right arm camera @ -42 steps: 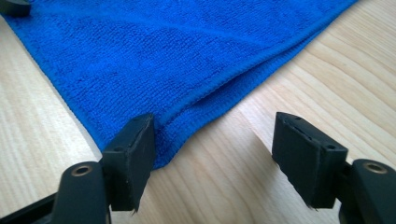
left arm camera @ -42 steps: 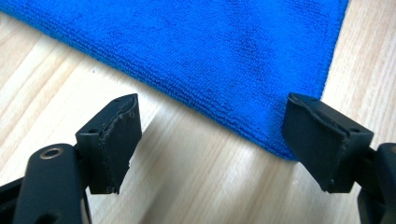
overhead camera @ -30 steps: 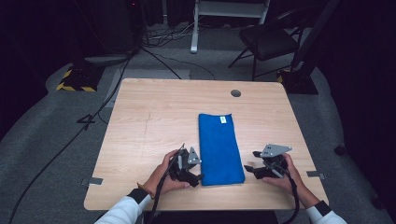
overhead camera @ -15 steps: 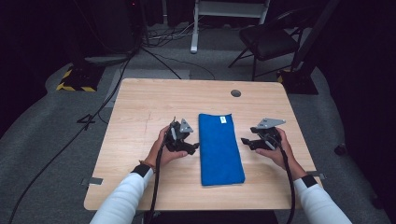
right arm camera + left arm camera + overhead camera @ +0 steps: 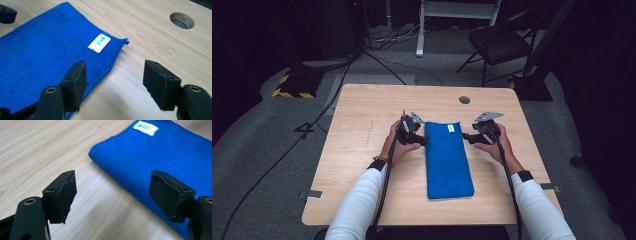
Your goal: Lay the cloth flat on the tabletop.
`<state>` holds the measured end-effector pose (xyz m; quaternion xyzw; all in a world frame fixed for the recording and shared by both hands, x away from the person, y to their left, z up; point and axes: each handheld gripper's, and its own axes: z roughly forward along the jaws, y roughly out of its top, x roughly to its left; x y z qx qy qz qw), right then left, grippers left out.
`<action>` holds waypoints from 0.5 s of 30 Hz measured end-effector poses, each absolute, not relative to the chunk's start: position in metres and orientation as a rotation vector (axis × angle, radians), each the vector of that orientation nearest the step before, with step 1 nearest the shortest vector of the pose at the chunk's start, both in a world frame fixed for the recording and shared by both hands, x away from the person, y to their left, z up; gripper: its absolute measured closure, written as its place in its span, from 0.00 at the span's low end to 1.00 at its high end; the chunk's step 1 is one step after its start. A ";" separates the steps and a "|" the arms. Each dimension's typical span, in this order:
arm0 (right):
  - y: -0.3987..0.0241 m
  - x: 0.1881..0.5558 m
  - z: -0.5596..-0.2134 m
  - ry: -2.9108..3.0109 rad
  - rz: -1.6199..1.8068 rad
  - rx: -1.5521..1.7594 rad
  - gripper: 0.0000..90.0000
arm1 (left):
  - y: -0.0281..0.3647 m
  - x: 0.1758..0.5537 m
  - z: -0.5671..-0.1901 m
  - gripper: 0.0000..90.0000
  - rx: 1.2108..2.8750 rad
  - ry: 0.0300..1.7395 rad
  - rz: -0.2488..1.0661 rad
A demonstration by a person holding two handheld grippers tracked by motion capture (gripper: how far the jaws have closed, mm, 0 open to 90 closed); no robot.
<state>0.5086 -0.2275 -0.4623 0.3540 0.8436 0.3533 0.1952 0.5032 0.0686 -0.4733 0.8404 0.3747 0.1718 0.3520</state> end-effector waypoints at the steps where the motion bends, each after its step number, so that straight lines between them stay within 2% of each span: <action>1: -0.226 0.512 -0.463 2.362 0.979 0.999 0.40 | 0.067 0.508 -0.474 0.25 2.171 0.984 0.439; 6: -0.218 0.526 -0.467 2.337 0.979 1.050 0.40 | 0.059 0.521 -0.478 0.27 2.200 1.017 0.476; 15: -0.209 0.543 -0.475 2.331 0.989 1.123 0.47 | 0.048 0.536 -0.483 0.29 2.202 1.071 0.463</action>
